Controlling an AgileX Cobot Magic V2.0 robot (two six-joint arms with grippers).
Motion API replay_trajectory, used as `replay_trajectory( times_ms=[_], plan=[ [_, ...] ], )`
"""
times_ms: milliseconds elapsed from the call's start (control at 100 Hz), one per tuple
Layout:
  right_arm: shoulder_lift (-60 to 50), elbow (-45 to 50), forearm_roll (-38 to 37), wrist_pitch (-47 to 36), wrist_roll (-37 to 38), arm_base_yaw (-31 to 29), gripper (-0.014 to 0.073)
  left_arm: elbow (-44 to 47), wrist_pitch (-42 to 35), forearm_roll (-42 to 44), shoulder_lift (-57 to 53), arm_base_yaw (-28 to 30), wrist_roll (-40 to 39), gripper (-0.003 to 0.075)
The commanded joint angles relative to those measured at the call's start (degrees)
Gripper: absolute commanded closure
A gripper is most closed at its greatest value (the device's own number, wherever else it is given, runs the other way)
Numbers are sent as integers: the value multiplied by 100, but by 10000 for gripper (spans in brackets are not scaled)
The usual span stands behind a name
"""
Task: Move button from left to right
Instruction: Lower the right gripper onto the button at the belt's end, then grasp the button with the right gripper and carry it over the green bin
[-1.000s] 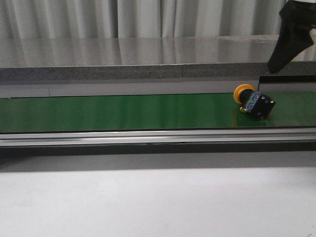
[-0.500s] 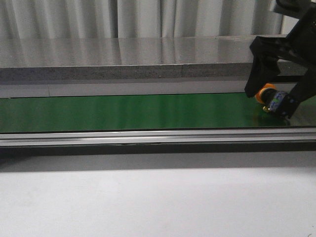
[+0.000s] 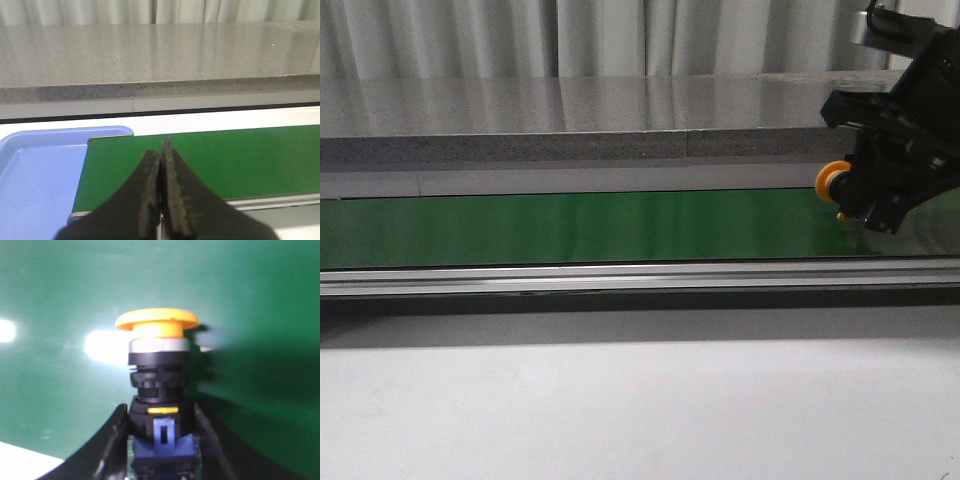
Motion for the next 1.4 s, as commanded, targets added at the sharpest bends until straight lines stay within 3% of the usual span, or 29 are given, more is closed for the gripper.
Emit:
replay_trajectory(
  times_ms=[0,280,720,940,1390],
  plan=[
    [-249,-410,-33,128,-62,-7,518,-170,-517,-55,32,-46,3,740],
    [-249,-1324,-488,772,-157,-342,518,-170,-517,-55,32,-46,3,740],
    [-242,-1482,-574,750,-1279,-2291,517,-170,-517,-55,32,-46,3,740],
    [-102,-1482,-574,254,-1759,-2991,517,-170,-517,-55,32,-46,3,740],
    [874,-1475,-597,158,-1849,-3249,517,-170,-517,-55,32,-46,3,740]
  ],
)
